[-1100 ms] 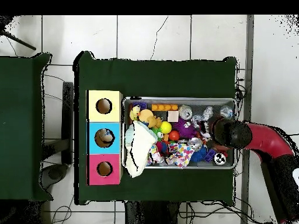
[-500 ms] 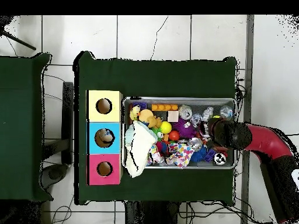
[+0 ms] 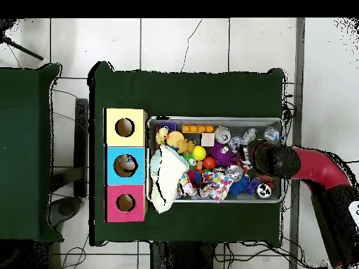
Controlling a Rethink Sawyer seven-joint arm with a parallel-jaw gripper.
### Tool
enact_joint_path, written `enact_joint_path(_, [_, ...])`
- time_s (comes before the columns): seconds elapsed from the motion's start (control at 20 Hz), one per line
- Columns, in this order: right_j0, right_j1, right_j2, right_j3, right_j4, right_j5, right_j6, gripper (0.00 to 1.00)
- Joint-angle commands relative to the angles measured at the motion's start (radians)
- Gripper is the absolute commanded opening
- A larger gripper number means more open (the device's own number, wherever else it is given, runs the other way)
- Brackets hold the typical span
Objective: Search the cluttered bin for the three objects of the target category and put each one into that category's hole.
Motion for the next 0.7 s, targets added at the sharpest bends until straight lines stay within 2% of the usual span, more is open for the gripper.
enact_joint_path(0.05, [0.056, -0.014, -0.01, 0.033, -0.023, 0.084, -0.099, 1.0])
enact_joint_path(0.15, [0.066, -0.026, -0.012, 0.022, -0.013, 0.114, -0.107, 1.0])
enact_joint_path(0.35, [0.096, -0.157, -0.01, 0.024, 0.031, 0.24, -0.137, 1.0])
enact_joint_path(0.45, [0.111, -0.2, -0.011, 0.027, 0.032, 0.261, -0.139, 1.0])
enact_joint_path(0.55, [0.115, -0.194, -0.008, 0.033, 0.026, 0.241, -0.125, 1.0])
enact_joint_path(0.7, [0.111, -0.141, -0.008, 0.032, 0.012, 0.201, -0.103, 1.0])
